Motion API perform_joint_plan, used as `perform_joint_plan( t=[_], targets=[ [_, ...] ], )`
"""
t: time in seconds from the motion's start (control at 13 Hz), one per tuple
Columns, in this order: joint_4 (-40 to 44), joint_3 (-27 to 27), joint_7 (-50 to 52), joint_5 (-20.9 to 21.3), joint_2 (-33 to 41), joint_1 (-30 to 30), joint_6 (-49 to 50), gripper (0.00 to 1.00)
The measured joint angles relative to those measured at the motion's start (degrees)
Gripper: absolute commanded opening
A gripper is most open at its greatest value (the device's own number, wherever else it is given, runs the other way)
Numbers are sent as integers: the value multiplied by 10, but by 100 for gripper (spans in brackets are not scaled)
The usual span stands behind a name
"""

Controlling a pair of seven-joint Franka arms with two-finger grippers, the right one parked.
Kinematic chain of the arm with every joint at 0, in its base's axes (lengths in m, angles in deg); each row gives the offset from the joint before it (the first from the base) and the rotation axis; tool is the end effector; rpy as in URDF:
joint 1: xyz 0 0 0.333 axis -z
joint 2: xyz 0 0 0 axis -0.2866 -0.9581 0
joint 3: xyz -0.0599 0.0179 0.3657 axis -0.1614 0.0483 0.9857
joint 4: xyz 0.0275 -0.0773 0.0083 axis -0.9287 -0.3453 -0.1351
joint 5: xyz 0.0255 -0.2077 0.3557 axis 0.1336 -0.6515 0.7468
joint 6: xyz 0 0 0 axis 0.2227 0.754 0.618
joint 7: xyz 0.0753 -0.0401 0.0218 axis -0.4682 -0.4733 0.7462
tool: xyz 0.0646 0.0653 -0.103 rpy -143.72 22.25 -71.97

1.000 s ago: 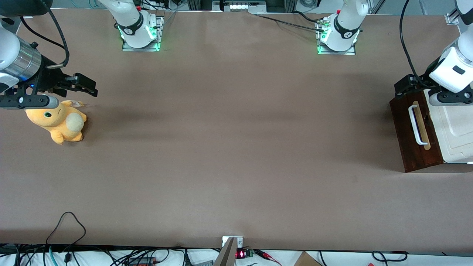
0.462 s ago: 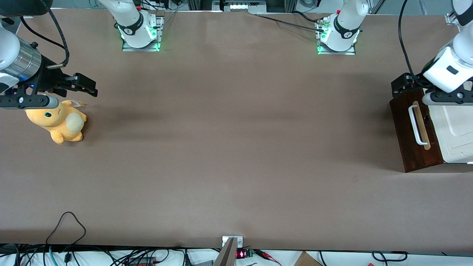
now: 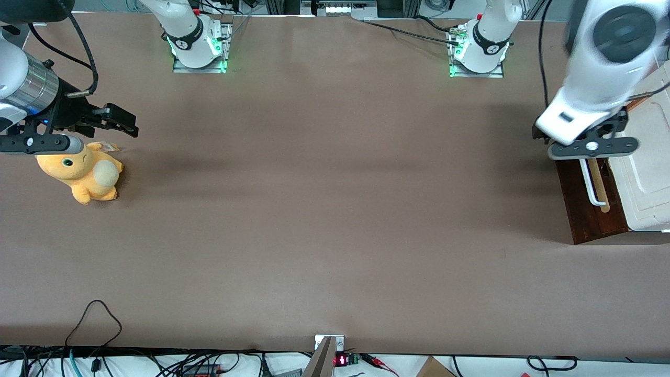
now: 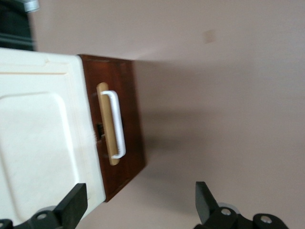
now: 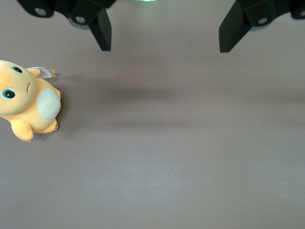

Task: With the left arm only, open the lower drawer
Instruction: 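Lower the open left gripper toward the drawer's white bar handle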

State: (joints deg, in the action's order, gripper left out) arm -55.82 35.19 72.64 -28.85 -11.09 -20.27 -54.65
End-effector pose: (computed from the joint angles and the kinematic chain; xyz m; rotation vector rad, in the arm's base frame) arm 0.5606 -0.0783 0.5444 -2.6244 0.0507 0.1159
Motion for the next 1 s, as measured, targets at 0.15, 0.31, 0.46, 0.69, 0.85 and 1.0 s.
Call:
perform_joint_plan(
  t=[0.15, 0.31, 0.46, 0.69, 0.85, 1.0],
  targets=[
    [-48, -34, 96, 78, -17, 1, 5, 100],
    [-102, -52, 174, 141, -36, 3, 6, 100],
    [-152, -53, 219, 206, -59, 4, 6, 100],
    [-216, -53, 279, 305, -103, 8, 6, 100],
    [-240, -52, 315, 344, -127, 9, 6, 100],
    [-253, -48, 325, 378, -140, 9, 6, 100]
  ],
)
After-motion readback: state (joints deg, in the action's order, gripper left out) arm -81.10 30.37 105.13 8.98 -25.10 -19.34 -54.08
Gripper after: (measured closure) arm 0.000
